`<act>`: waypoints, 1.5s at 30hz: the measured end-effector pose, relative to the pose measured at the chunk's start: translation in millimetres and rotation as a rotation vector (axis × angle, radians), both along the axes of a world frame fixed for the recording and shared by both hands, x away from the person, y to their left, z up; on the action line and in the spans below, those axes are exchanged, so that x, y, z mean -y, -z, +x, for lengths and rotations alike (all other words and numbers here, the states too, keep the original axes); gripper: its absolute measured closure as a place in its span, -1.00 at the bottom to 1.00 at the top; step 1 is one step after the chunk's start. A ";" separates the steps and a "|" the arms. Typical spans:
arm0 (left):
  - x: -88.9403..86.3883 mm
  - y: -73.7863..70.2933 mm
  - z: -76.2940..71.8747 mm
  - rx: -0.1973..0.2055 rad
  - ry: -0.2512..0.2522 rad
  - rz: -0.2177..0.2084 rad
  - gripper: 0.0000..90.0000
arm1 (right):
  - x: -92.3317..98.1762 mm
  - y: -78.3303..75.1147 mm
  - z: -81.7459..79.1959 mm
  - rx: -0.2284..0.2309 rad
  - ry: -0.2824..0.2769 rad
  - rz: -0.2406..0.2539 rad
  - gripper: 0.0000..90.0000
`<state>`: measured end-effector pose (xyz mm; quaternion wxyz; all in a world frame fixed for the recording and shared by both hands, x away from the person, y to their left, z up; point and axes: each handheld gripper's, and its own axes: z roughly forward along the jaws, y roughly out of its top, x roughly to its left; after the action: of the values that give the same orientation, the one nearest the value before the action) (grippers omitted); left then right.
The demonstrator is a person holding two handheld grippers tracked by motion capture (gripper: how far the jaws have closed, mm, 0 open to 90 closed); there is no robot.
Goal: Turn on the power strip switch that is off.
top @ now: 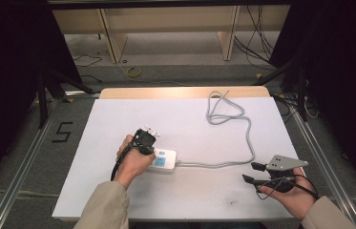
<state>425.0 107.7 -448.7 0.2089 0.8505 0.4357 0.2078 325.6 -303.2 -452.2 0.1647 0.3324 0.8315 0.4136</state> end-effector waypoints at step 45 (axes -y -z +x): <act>0.7 0.0 -1.1 0.026 0.014 0.009 1.00 | 1.5 -0.3 0.5 0.000 0.005 0.005 -0.06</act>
<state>423.9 107.0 -448.7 0.2122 0.8517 0.4259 0.2194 326.1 -304.7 -451.9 0.1647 0.3349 0.8298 0.4150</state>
